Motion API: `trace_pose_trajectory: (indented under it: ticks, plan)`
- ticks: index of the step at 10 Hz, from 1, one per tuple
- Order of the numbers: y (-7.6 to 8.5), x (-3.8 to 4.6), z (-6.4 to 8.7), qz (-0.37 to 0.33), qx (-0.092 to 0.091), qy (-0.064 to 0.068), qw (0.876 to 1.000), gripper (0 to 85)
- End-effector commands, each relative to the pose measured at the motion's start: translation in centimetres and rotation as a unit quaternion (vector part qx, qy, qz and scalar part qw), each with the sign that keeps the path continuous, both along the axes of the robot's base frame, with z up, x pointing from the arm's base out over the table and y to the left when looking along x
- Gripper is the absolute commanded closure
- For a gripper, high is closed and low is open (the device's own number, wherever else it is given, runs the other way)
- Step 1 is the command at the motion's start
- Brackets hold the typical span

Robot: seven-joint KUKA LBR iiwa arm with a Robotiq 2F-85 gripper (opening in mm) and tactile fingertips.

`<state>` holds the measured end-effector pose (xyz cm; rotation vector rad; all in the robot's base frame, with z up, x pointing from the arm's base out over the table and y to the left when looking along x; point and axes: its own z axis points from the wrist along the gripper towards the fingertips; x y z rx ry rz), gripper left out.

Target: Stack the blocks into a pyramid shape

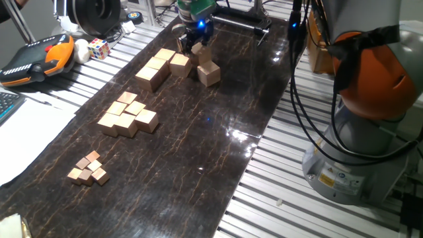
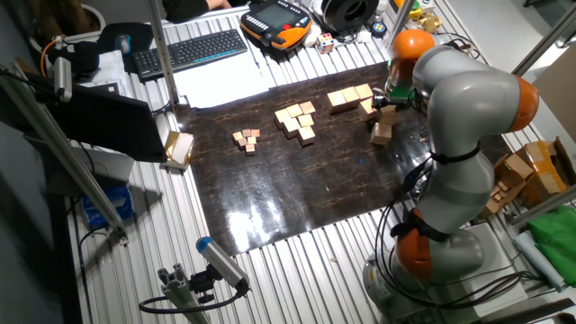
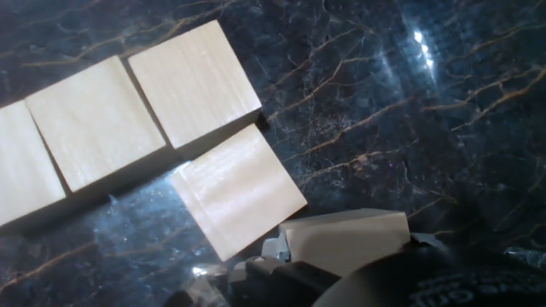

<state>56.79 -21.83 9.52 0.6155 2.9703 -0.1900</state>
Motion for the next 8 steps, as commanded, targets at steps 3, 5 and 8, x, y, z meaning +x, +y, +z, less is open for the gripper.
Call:
trace_pose_trajectory:
  ticks: [3,5,8]
  plan:
    - [0.0,0.29,-0.6,0.004,0.010,0.003,1.000,37.3]
    - [0.2,0.52,-1.2,0.001,0.017,0.005,1.000,38.0]
    - [0.4,0.50,-1.5,-0.008,0.025,0.008,1.000,38.3]
